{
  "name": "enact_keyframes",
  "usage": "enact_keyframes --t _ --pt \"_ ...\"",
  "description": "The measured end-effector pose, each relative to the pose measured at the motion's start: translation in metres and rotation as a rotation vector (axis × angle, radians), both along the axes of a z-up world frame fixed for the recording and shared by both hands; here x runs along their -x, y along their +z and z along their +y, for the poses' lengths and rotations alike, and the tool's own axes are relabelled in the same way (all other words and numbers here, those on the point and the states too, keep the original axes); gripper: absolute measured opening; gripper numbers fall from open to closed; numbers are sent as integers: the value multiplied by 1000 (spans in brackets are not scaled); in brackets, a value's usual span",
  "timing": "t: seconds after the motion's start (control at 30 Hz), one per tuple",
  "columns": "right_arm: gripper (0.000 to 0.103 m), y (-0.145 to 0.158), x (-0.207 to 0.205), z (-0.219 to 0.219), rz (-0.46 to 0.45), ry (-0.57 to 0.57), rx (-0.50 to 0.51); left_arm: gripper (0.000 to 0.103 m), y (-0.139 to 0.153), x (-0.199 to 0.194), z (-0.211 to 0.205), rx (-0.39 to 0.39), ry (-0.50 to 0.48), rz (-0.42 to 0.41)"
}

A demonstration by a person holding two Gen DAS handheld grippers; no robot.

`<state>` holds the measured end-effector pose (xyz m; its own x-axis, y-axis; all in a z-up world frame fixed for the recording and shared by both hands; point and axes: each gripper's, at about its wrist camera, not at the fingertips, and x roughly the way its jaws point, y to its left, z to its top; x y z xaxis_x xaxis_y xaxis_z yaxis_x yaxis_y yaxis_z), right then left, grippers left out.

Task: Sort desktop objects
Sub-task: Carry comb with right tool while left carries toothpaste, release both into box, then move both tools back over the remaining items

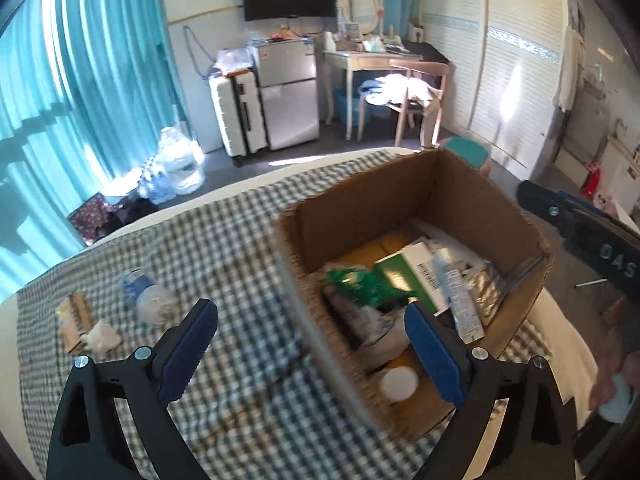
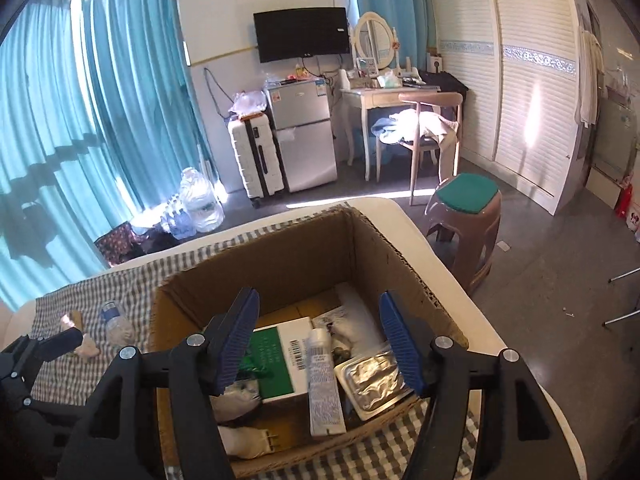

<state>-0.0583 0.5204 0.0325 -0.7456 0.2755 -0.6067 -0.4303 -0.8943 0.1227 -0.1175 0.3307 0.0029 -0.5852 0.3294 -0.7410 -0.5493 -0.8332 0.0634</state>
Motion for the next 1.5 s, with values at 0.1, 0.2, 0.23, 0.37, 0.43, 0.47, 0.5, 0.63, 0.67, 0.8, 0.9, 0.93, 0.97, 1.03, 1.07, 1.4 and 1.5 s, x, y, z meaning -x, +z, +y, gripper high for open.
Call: enact_keyframes --t 0.1,0.2,0.23,0.37,0.43,0.47,0.5,0.63,0.67,0.8,0.9,0.93,0.97,1.03,1.07,1.4,1.5 --pt "63 15 -8 -28 -3 42 -4 98 11 -5 -30 -2 41 9" --pt "63 27 -13 -56 8 90 -13 101 25 -6 -67 -23 108 25" --pt "63 30 -14 -65 9 112 -19 101 29 -6 -76 -26 127 25" --pt "63 44 -18 -116 15 195 -33 101 43 -16 -116 -18 181 42" --pt "68 49 -22 -136 25 227 -25 102 51 -22 -135 -20 211 58" --pt "70 53 -25 -149 38 244 -24 103 54 -25 -145 -25 222 64" --pt "71 55 -27 -157 46 250 -29 103 58 -29 -156 -29 237 73" --pt "71 60 -34 -195 61 309 -40 103 62 -39 -195 -29 294 87" --pt "71 60 -36 -204 65 325 -37 103 61 -40 -203 -32 303 85" --pt "72 54 -38 -233 69 379 -16 103 53 -42 -244 -45 370 71" --pt "72 48 -33 -251 56 408 -21 103 43 -40 -268 -45 421 61" --pt "72 47 -31 -258 51 416 -23 103 40 -39 -275 -46 437 62" --pt "72 45 -29 -263 49 425 -23 103 36 -38 -281 -43 453 62" --pt "72 41 -21 -274 43 446 -20 103 30 -35 -289 -34 464 66" --pt "72 38 -17 -278 40 450 -20 103 27 -34 -291 -31 468 68" --pt "73 -9 30 -301 -28 513 5 103 -34 3 -312 -36 479 -18" --pt "73 -28 51 -300 -67 526 13 103 -52 22 -314 -32 492 -47"
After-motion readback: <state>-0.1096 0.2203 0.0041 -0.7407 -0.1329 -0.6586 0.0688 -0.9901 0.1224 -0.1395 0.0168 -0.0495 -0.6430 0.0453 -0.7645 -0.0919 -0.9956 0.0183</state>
